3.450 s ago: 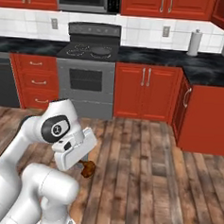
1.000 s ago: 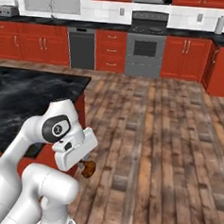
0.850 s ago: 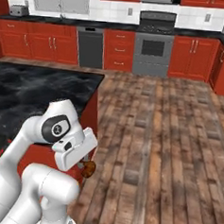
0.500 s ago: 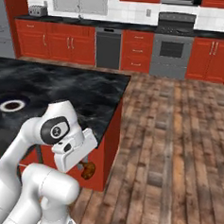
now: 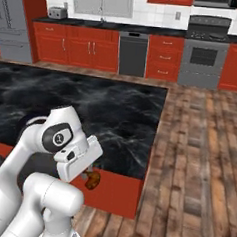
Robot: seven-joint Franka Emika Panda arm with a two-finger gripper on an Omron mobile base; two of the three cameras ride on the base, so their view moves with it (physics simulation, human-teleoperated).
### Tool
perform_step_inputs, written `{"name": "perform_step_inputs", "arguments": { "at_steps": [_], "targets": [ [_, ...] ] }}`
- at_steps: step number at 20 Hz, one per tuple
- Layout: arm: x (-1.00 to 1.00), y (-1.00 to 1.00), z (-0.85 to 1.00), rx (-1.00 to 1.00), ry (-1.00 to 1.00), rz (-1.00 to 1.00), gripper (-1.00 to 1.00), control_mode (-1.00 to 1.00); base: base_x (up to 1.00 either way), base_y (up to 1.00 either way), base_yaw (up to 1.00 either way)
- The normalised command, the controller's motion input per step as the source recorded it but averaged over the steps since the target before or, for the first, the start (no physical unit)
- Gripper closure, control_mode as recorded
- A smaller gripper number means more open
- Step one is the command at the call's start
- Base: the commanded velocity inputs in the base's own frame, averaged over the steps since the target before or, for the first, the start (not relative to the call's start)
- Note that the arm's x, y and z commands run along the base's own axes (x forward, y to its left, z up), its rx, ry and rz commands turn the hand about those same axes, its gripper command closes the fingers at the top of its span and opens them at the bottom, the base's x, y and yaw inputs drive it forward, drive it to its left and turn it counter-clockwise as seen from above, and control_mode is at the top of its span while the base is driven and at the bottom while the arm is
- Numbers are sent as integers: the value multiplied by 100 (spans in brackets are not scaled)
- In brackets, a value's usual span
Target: Take the chicken drumsticks from the pan and place one on each plate on the dining counter.
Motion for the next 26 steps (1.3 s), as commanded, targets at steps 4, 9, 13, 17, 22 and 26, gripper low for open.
{"name": "perform_step_inputs", "arguments": {
  "at_steps": [4,9,13,17,22,26],
  "targets": [
    [0,0,0,0,0,0,100,100,56,24,10],
    [0,0,0,0,0,0,100,100,49,34,10],
    [9,58,0,-13,11,10,100,-100,9,16,3],
    [0,86,0,-18,15,17,100,-100,0,0,0],
    [5,88,3,-19,11,33,100,-100,0,0,0],
    [0,49,26,-15,0,49,100,-100,0,0,0]
  ]
}}
